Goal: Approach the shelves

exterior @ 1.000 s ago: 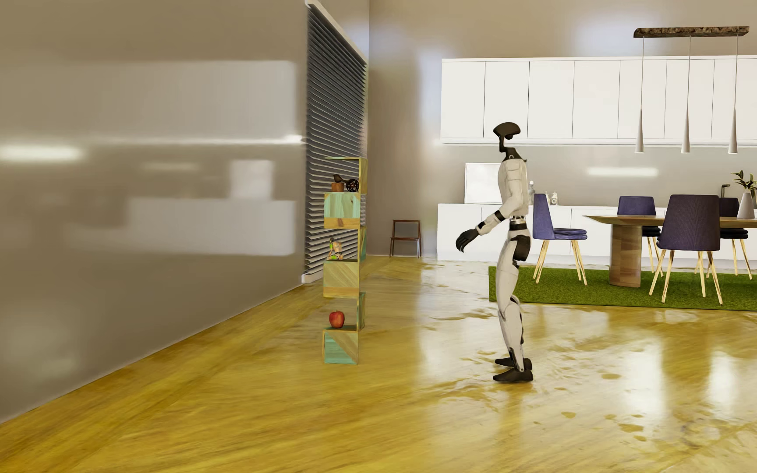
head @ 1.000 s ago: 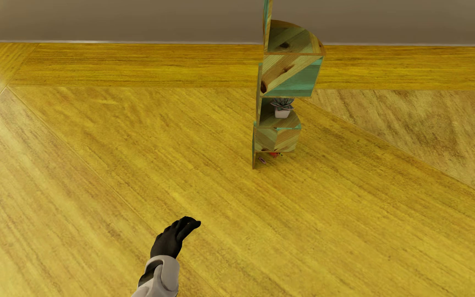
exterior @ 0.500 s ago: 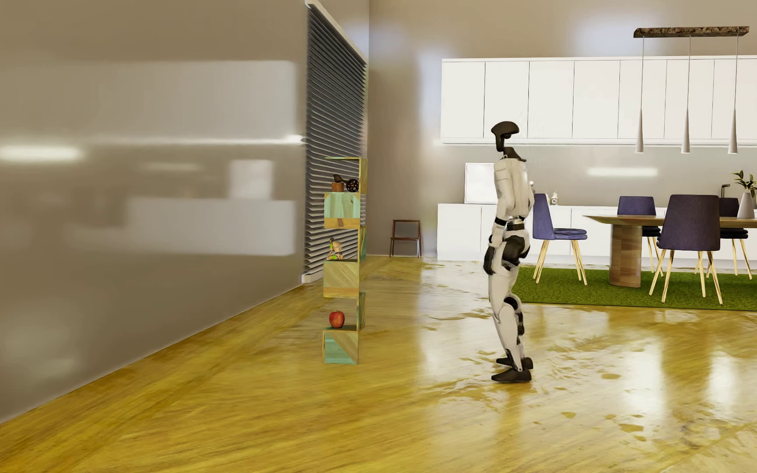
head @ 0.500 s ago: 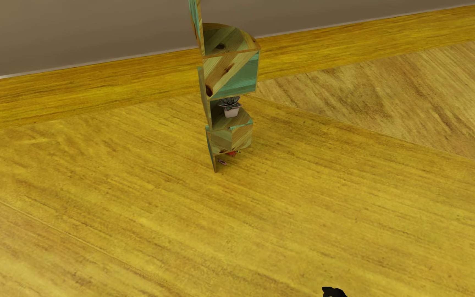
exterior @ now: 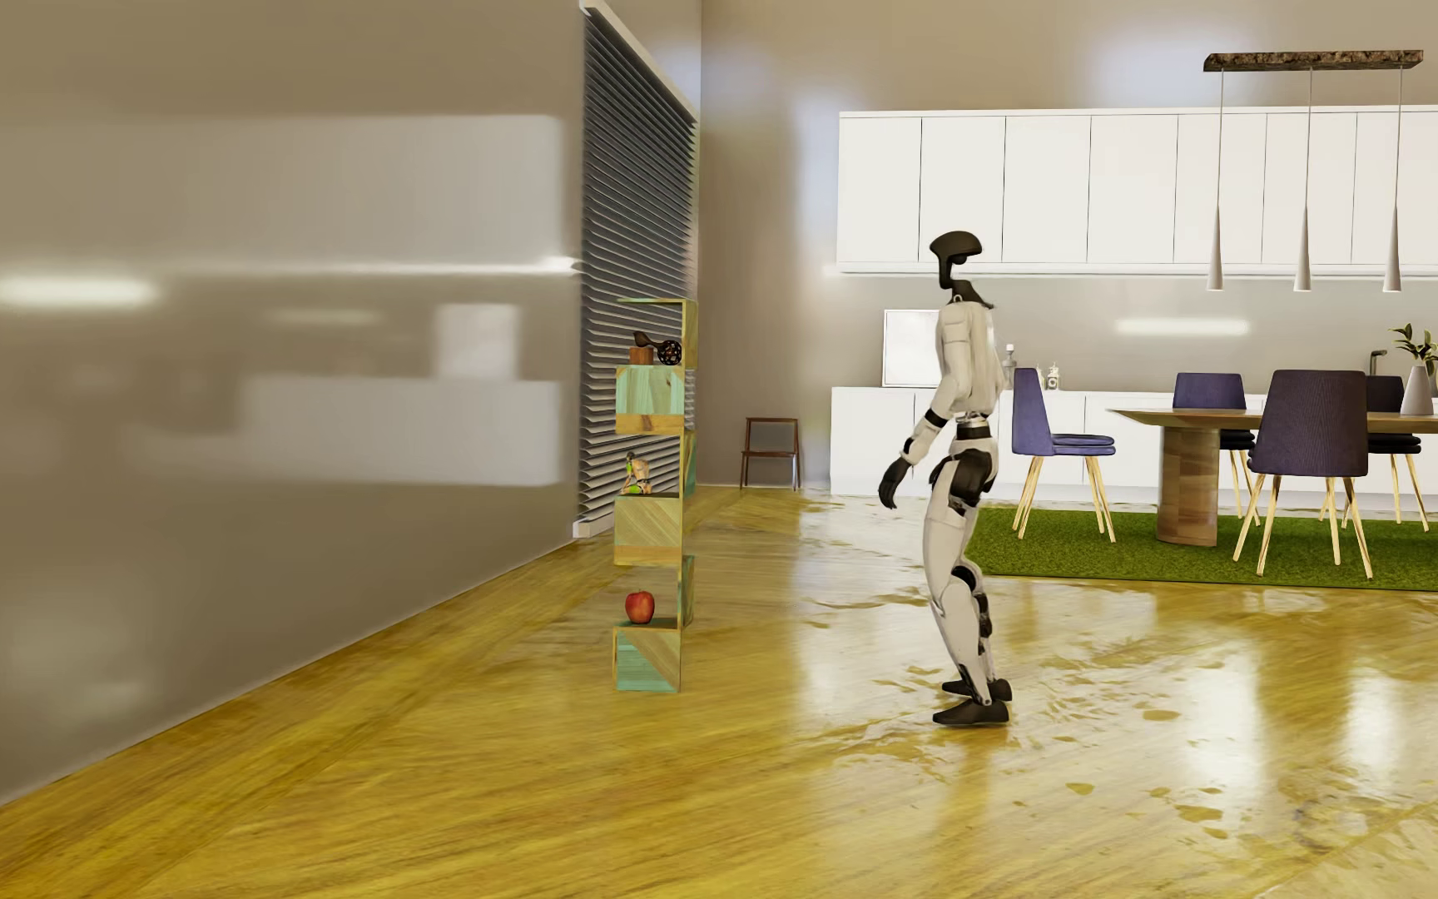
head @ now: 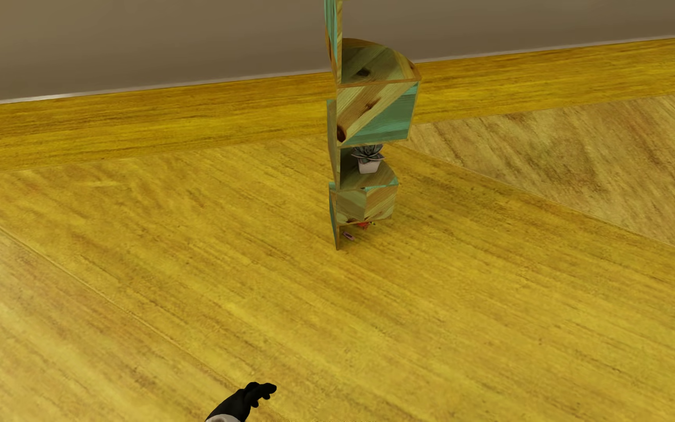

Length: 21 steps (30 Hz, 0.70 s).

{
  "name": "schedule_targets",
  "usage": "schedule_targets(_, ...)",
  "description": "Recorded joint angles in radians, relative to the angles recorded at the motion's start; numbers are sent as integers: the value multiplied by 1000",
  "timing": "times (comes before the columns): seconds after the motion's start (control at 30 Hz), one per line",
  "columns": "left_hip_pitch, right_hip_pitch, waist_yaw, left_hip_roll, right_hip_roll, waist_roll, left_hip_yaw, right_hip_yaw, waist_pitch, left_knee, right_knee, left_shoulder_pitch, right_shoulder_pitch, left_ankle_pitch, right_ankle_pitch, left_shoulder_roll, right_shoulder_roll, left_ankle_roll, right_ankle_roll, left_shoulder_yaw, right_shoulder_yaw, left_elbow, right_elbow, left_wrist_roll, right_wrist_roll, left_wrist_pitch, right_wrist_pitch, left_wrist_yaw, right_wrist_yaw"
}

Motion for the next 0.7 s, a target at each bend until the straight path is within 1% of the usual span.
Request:
schedule_targets(0.07, -6, -1, 3, -1, -4, -1, -8, -13, 2, 9, 4, 10, 14, 2, 1, 5, -6, 2, -2, 20, 0, -44, -4, 13, 7, -20, 4, 14, 7)
schedule_targets(0.13, -15, -4, 6, 2, -4, -1, -12, -24, 6, 20, 6, 30, 25, 2, 1, 7, -5, 2, -7, 38, 2, -63, -8, 22, 10, -27, 5, 15, 10)
schedule_targets(0.2, -25, -8, 10, 8, -3, -2, -15, -29, 11, 33, 9, 54, 34, 1, 1, 7, -4, 0, -9, 52, 12, -53, -13, 25, 9, -14, 2, 23, 14)
schedule_targets(0.3, -31, -14, 14, 16, 2, -1, -10, -27, 17, 43, 12, 92, 41, -2, -3, 7, -9, -2, -11, 54, 31, 10, -23, 14, 7, 28, -7, 21, 26)
schedule_targets(0.4, -33, -17, 14, 21, 8, -1, -5, -23, 20, 42, 9, 126, 35, -1, -4, 15, 0, -5, -11, 30, 38, 91, -24, 2, 15, 68, -2, -28, 8)
schedule_targets(0.43, -32, -17, 14, 23, 10, -1, -4, -22, 20, 40, 7, 129, 40, 0, -3, 18, -10, -6, -11, 14, 43, 119, -30, 2, 14, 77, -8, -50, 13)
schedule_targets(0.5, -32, -17, 14, 25, 13, -1, -2, -21, 21, 36, 2, 138, 40, 2, -3, 22, -21, -8, -12, -8, 64, 154, -35, -5, 12, 84, -16, -77, 23)
schedule_targets(0.6, -35, -15, 14, 29, 16, -1, -5, -26, 21, 40, -1, 129, 31, 5, -1, 26, -24, -12, -15, -32, 86, 167, -30, -9, 17, 82, -13, -79, 27)
schedule_targets(0.67, -29, -8, 13, 33, 20, -1, -6, -27, 19, 38, -2, 104, -2, 13, 6, 30, -18, -15, -19, -58, 95, 152, -9, -1, 19, 74, 0, -89, 34)
schedule_targets(0.7, -24, -4, 12, 34, 21, -1, -6, -30, 18, 36, -2, 89, -33, 14, 7, 30, -6, -16, -23, -64, 99, 137, 16, 4, 19, 72, 17, -81, 34)
